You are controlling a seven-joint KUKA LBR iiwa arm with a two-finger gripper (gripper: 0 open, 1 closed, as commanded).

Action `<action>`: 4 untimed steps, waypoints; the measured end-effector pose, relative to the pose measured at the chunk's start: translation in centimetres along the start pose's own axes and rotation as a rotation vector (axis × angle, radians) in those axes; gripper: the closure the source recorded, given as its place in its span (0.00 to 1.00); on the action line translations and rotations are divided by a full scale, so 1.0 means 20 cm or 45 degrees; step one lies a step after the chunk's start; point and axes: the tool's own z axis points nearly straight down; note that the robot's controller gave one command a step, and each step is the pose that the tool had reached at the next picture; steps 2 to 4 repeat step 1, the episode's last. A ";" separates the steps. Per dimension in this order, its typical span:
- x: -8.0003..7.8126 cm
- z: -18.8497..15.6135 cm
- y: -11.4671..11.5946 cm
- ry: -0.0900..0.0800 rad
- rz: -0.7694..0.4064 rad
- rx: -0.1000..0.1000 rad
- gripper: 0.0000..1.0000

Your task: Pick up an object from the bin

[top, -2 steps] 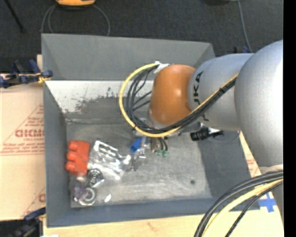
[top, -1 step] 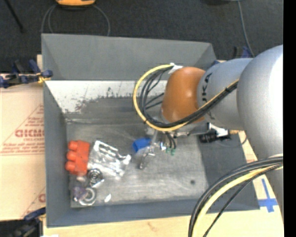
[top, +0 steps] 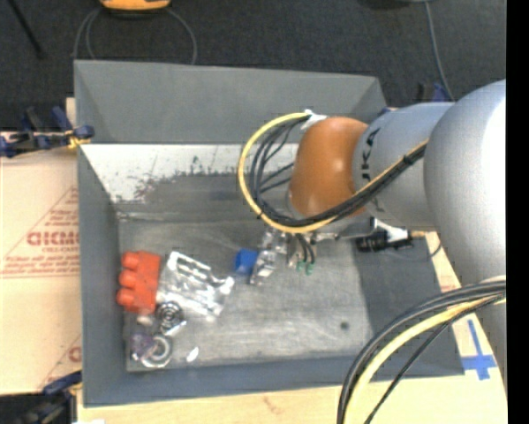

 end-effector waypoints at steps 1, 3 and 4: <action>0.09 -0.67 -0.01 0.006 -0.032 0.003 1.00; 0.09 -0.67 -0.01 0.006 -0.032 0.003 1.00; 0.09 -0.67 -0.01 0.006 -0.032 0.003 1.00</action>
Offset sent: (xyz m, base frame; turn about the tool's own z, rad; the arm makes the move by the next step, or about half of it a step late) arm -0.0215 0.0020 0.1285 -0.0275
